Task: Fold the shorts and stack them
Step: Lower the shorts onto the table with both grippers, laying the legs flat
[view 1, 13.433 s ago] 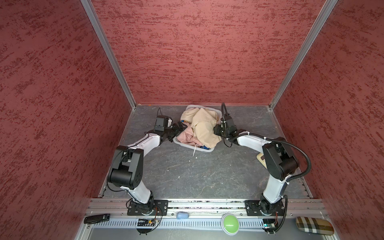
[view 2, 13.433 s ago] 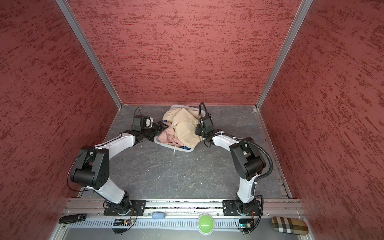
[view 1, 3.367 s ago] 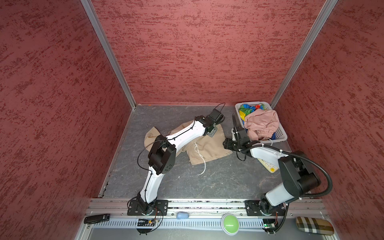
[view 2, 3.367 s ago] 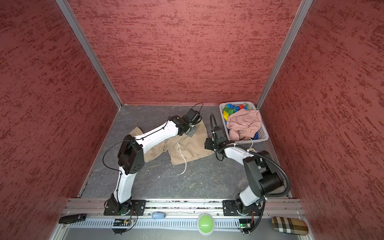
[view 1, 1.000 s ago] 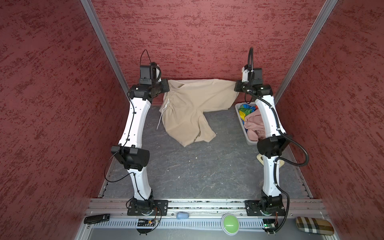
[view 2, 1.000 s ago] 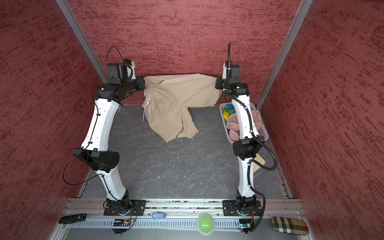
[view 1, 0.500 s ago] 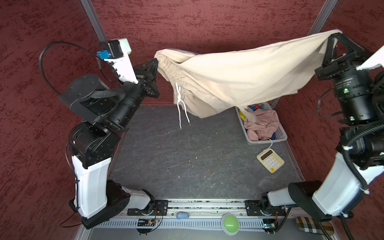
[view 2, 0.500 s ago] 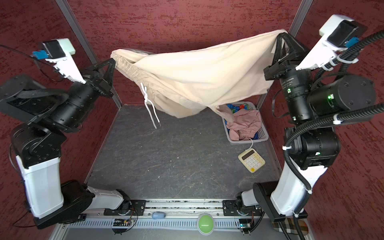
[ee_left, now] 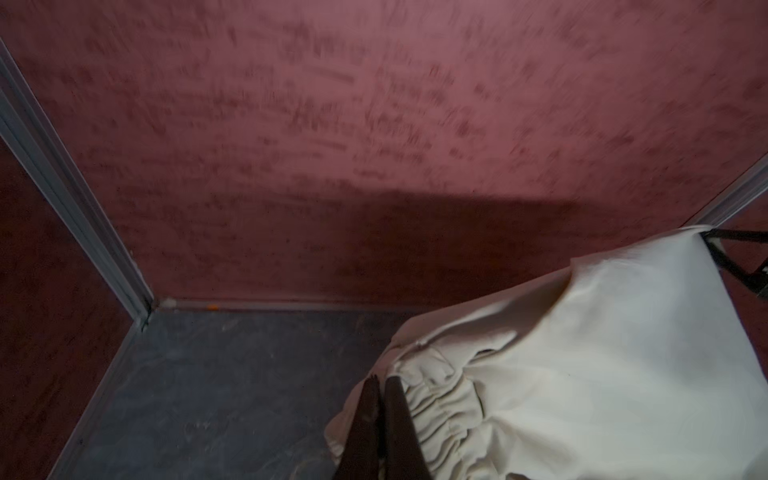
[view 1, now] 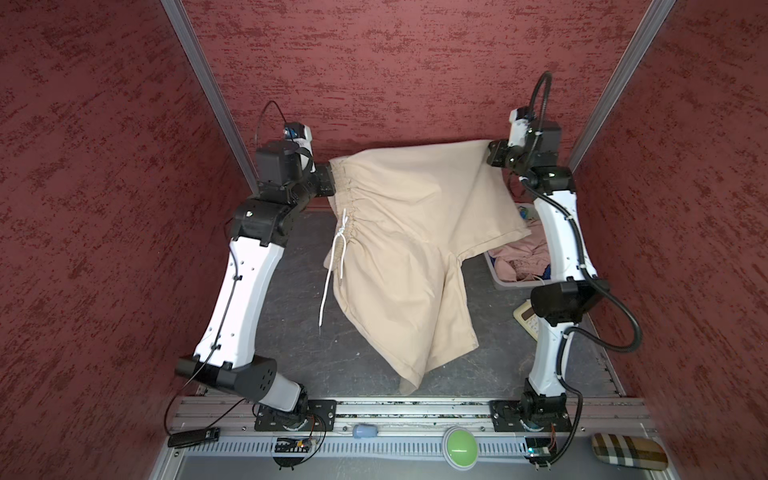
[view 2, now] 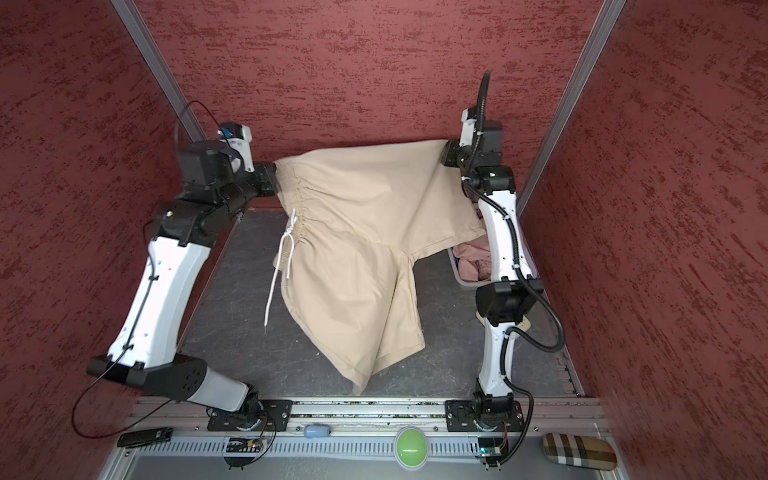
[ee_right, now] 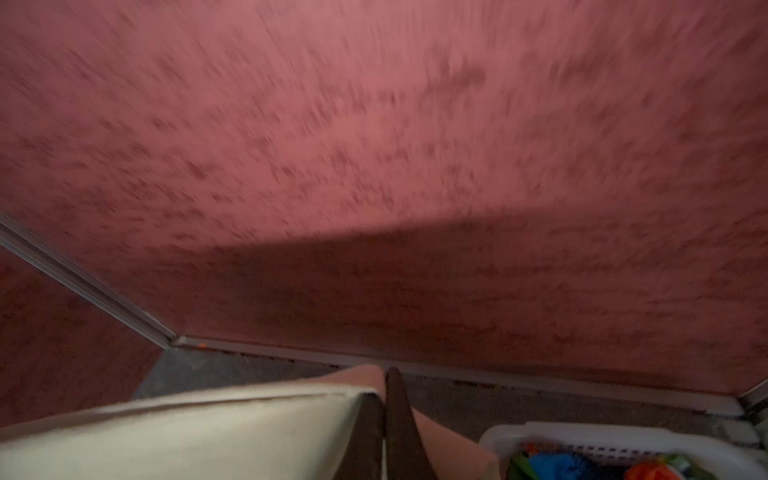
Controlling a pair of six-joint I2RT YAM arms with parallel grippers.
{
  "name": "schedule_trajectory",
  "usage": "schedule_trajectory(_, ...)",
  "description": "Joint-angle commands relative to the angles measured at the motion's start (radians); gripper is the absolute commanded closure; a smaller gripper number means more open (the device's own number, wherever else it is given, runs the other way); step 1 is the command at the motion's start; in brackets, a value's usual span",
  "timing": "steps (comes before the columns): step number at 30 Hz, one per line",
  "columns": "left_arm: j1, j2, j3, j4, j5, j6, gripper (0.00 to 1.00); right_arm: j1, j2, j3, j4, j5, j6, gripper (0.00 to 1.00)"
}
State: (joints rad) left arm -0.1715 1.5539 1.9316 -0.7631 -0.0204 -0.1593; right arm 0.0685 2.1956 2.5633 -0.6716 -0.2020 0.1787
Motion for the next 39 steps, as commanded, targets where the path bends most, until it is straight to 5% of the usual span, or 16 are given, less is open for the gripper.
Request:
schedule_trajectory(1, 0.106, 0.087, -0.106, 0.036, 0.066, -0.049, 1.00, 0.042, 0.108, 0.084, -0.023, 0.083, -0.048, 1.00)
schedule_trajectory(10, 0.177, 0.392, -0.080, 0.042, -0.040, 0.020, 1.00, 0.120, 0.253, 0.116, 0.032, 0.122, -0.074, 1.00)
schedule_trajectory(19, 0.270, 0.421, -0.081, 0.012, -0.072, 0.000, 1.00, 0.153, 0.090, 0.059, -0.044, 0.126, -0.093, 1.00)
schedule_trajectory(28, 0.335, 0.258, -0.453, 0.064, 0.188, -0.186, 1.00, 0.305, -0.451, -0.936, 0.201, 0.130, 0.054, 1.00)
schedule_trajectory(32, 0.375, 0.217, -0.578, 0.087, 0.360, -0.247, 1.00, 0.378, -0.613, -1.268, 0.279, 0.131, 0.156, 1.00)
schedule_trajectory(39, 0.411, 0.204, -0.659, 0.035, 0.409, -0.239, 0.99, 0.508, -0.718, -1.667, 0.384, 0.146, 0.330, 1.00)
